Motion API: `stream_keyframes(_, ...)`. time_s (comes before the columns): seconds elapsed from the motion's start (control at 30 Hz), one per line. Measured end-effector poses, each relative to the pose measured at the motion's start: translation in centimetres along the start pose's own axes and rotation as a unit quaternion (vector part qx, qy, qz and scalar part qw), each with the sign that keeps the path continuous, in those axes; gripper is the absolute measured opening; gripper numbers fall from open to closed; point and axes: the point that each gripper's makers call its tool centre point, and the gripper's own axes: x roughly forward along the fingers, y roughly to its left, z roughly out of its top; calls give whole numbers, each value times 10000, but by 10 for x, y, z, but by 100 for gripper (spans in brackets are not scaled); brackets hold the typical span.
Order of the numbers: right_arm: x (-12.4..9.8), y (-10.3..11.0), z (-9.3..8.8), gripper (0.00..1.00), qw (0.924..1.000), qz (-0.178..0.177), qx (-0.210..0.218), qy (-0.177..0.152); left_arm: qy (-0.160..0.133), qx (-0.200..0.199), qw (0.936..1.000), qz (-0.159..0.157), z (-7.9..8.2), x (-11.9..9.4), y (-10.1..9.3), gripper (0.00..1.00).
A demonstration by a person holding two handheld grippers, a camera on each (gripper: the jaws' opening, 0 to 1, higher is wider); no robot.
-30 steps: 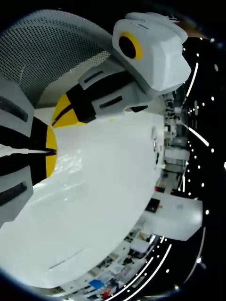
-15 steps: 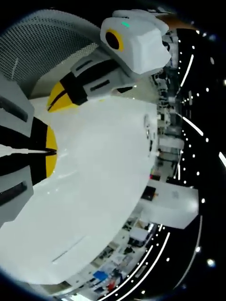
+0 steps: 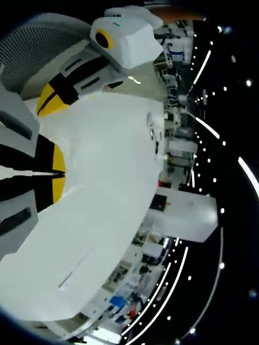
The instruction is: Open the resealable bag by pulling the two sides of the seal apart until the entire bag opening is separated and visibly accessible.
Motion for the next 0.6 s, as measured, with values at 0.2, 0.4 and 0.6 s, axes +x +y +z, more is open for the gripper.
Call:
stream_keyframes(0.2,-8,-9,27,0,9992,-209,-216,-265,-113,-26,9996,253,9,-3,22,0)
stream_keyframes(0.4,-17,-21,54,0,9972,-379,-316,-558,-289,16,9975,646,22,-10,48,0)
stream_keyframes(0.6,-21,-22,62,0,9962,-440,-385,-645,-398,3,9971,655,27,-10,51,0)
